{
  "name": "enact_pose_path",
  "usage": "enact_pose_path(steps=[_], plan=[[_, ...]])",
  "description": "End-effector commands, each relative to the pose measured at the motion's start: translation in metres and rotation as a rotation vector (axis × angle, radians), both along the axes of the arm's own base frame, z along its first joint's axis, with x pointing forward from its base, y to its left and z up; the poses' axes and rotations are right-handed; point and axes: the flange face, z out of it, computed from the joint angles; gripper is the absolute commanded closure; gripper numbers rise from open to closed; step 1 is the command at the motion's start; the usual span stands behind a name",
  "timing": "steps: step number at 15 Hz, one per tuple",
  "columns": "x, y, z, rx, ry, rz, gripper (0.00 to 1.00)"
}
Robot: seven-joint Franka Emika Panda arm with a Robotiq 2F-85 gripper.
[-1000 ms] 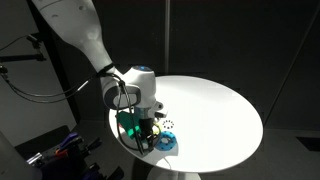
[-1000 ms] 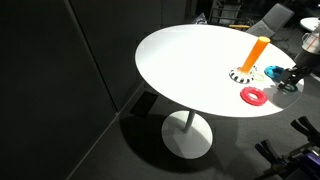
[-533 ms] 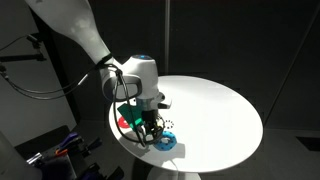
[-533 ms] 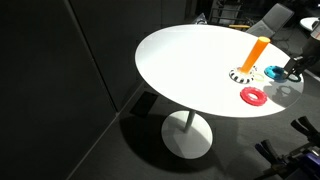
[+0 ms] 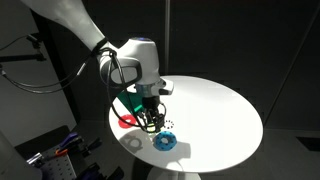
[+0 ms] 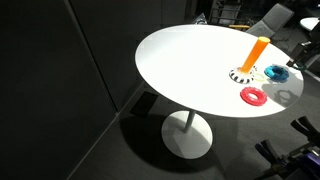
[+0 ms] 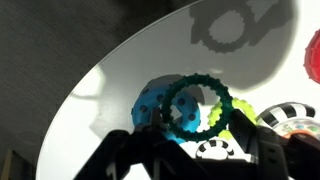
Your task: Put the dark green ring around the orange rod
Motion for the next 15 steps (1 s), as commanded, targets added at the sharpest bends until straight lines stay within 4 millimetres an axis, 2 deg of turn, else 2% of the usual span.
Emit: enact_pose_path(steps=[1,9,15], plan=[[0.007,0.004,0.032,0.017,-0.019,-0.030,0.56],[0.029,0.023,0.084,0.045,-0.101,-0.056,0.56],[0.039,0.047,0.111,0.080,-0.159,-0.045,0.56]])
